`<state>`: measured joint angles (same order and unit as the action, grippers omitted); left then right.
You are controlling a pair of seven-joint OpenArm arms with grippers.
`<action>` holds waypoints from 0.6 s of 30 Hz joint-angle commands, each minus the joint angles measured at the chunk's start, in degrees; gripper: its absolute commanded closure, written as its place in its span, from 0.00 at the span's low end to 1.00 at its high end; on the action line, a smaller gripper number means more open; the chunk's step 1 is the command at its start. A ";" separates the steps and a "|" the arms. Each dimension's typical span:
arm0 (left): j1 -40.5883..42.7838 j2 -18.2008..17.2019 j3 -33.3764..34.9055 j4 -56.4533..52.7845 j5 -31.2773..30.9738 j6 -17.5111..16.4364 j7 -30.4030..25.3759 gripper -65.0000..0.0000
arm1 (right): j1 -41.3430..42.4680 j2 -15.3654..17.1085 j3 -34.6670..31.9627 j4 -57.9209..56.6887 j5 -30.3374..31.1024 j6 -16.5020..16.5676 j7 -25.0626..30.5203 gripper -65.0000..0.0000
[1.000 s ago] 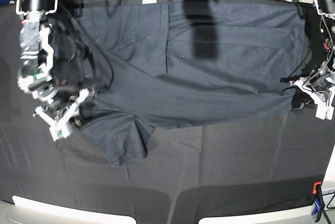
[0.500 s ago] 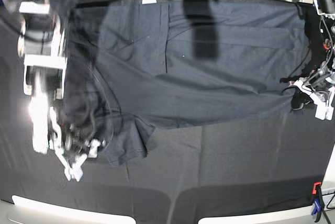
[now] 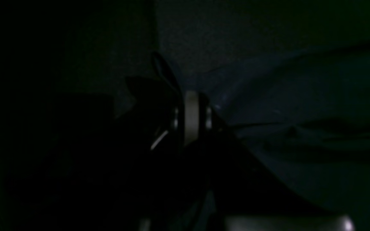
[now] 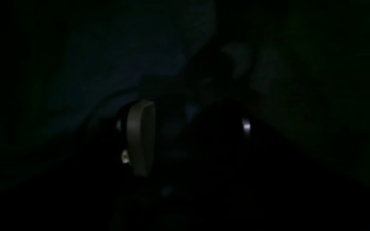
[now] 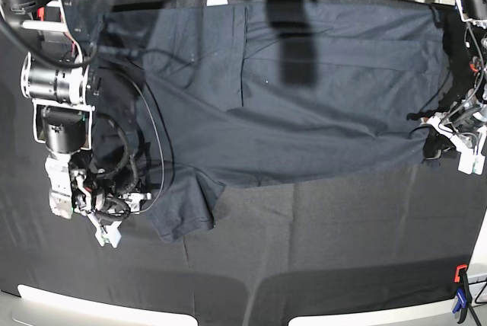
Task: Layout the t-shirt on the table in an organized manner, then fold the t-shirt properly
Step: 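Fold the held hem over toward the collar edge with both grippers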
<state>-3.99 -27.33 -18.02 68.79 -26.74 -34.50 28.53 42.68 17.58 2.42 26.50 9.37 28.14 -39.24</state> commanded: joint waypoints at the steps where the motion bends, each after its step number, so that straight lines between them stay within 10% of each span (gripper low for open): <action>1: -1.05 -1.09 -0.37 1.11 -0.76 0.02 -1.20 1.00 | 1.84 -0.09 0.17 0.83 1.86 1.66 -0.50 0.52; 5: -1.07 -1.09 -0.39 1.11 -0.74 0.02 -1.20 1.00 | 1.73 -1.03 0.17 0.85 3.28 6.84 -0.90 0.66; 18: -1.05 -1.09 -0.37 1.11 -0.76 0.02 -1.20 1.00 | 1.75 -1.66 0.17 0.87 -6.25 7.02 8.87 1.00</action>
<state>-3.99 -27.31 -18.02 68.79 -26.74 -34.50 28.53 42.37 15.35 2.39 26.48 2.79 34.61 -31.73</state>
